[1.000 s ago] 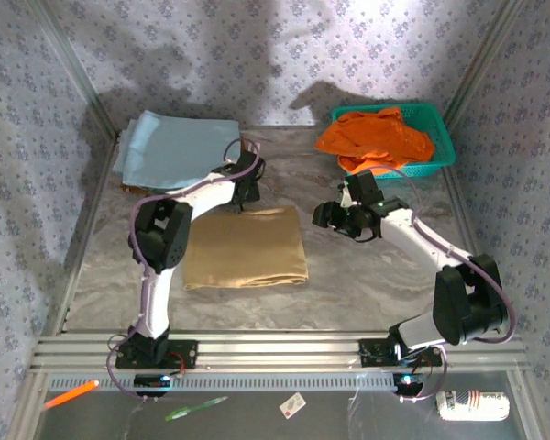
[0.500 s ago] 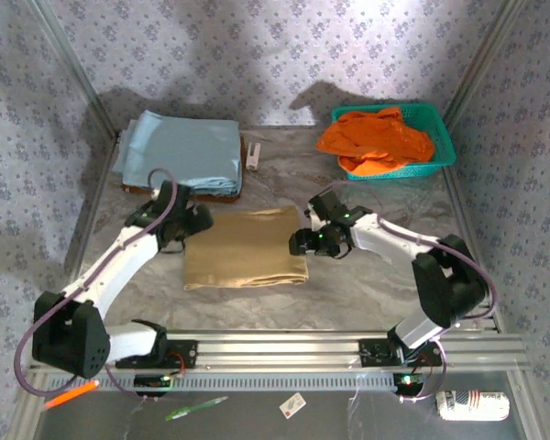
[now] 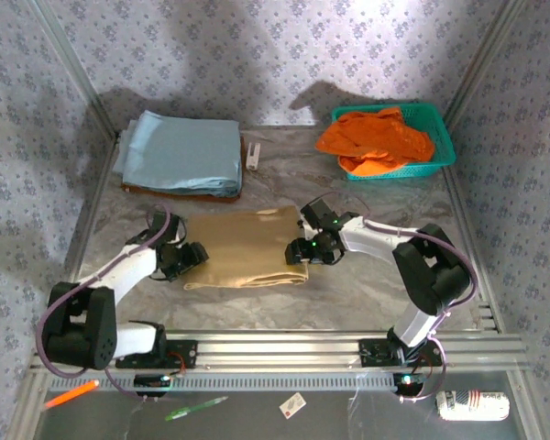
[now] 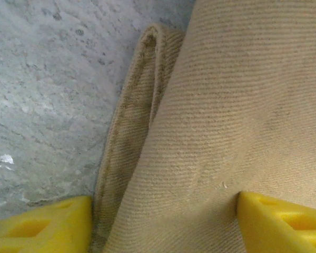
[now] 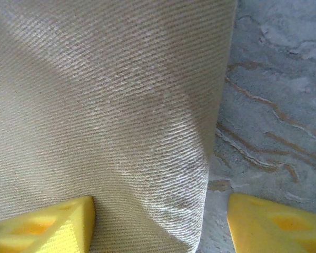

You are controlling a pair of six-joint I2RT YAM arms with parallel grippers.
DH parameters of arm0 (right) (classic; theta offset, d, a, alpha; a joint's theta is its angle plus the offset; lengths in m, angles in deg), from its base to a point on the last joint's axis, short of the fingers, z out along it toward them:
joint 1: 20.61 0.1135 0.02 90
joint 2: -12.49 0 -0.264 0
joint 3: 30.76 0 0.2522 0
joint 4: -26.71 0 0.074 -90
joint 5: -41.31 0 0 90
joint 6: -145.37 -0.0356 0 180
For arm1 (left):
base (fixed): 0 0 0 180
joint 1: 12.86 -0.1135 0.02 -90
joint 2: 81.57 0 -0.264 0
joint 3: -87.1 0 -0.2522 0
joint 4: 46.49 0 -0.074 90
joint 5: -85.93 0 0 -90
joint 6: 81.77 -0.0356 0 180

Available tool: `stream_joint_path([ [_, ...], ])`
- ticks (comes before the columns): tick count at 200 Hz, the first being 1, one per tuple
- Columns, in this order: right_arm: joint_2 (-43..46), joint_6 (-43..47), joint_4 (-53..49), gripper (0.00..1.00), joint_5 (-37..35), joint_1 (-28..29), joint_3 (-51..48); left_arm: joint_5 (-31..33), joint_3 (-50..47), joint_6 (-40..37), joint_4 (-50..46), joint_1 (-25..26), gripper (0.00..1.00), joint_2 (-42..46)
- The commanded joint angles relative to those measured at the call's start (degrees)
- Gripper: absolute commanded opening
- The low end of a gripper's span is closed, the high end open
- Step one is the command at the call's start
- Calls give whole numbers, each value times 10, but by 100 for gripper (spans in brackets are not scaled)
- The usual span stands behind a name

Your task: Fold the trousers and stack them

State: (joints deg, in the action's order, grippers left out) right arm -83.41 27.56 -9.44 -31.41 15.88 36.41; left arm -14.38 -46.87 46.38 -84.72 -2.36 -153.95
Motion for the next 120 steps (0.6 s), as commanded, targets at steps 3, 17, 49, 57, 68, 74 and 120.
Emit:
stream_joint_path([
  [3, -14, -18, 32, 62, 32, 20, -17, -131, -31, 3, 71, 8, 68, 15],
  [17, -14, -23, 37, 57, 38, 23, -19, -124, -31, -4, 51, 10, 68, 25],
  [49, -1, -34, 50, 48, 44, 27, -28, -123, -45, 5, 61, 15, 53, 42],
  [57, 3, -37, 51, 44, 44, 26, -30, -124, -45, 5, 60, 15, 48, 45],
  [68, 8, -39, 50, 37, 44, 26, -29, -123, -43, 3, 55, 16, 42, 50],
  [74, 11, -40, 47, 33, 42, 25, -27, -122, -40, 0, 50, 15, 39, 52],
  [120, 49, -54, 23, 4, 17, 25, -23, -87, -17, -3, -4, 15, 5, 92],
])
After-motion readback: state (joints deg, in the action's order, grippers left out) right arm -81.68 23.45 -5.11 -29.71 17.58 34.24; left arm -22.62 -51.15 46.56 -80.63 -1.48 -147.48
